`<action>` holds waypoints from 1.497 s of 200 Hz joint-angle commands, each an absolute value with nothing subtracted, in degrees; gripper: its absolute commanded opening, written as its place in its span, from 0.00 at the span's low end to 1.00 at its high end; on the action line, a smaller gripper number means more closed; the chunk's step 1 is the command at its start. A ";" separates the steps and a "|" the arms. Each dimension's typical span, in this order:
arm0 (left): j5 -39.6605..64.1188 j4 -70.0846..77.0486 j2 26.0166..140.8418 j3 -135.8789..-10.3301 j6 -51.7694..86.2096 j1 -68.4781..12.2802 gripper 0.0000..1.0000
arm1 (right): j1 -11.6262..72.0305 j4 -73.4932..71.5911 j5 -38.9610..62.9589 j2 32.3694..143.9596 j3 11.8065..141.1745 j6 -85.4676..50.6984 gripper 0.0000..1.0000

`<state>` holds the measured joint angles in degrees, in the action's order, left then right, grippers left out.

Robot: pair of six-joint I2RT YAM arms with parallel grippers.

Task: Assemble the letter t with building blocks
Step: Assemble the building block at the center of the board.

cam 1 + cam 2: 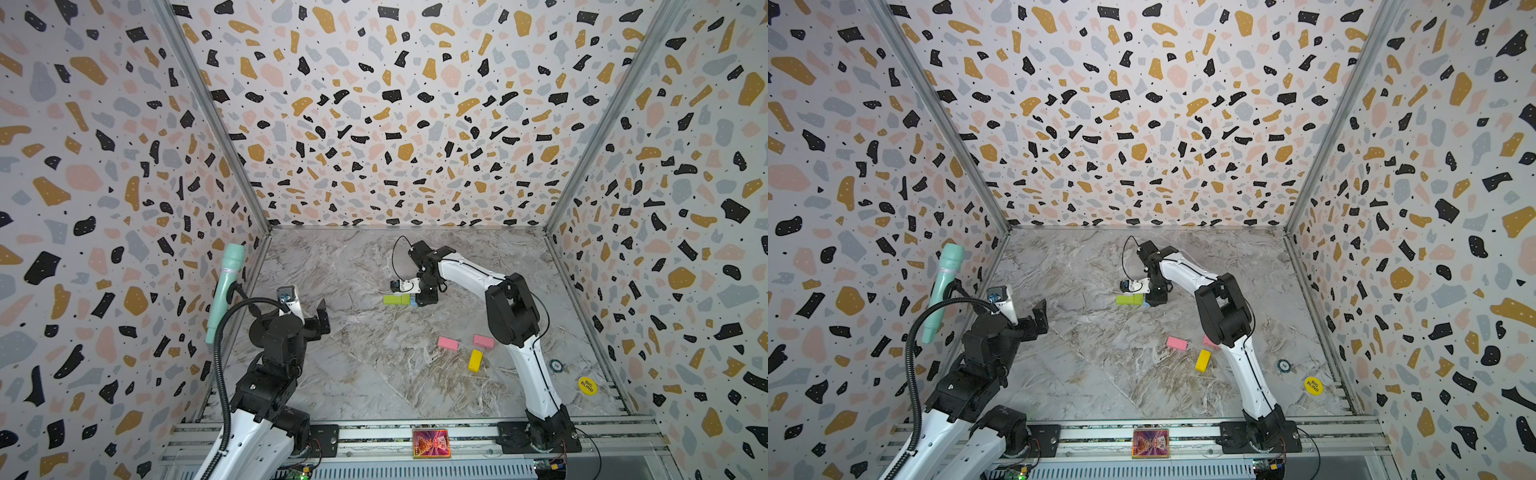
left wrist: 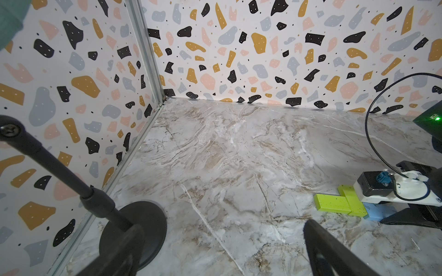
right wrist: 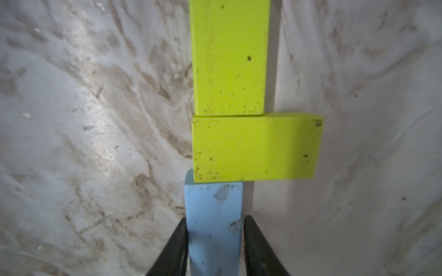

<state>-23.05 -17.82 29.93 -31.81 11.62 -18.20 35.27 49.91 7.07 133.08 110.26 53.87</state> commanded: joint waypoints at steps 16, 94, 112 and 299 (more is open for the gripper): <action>-23.48 -16.79 29.48 -32.07 11.87 -18.53 0.99 | 35.07 50.30 6.51 134.96 110.74 53.17 0.39; -23.31 -16.68 29.54 -32.08 11.87 -18.54 1.00 | 35.02 49.97 6.37 135.35 110.92 52.57 0.39; -23.31 -16.70 29.60 -32.08 11.87 -18.54 1.00 | 35.01 49.75 6.38 135.36 110.99 52.53 0.39; -22.50 -16.52 29.47 -32.15 11.72 -18.52 0.99 | 33.06 51.85 13.99 129.27 112.47 52.12 0.55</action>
<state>-22.98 -17.91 29.91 -31.81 11.60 -18.20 33.43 49.52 12.56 133.34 110.76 52.58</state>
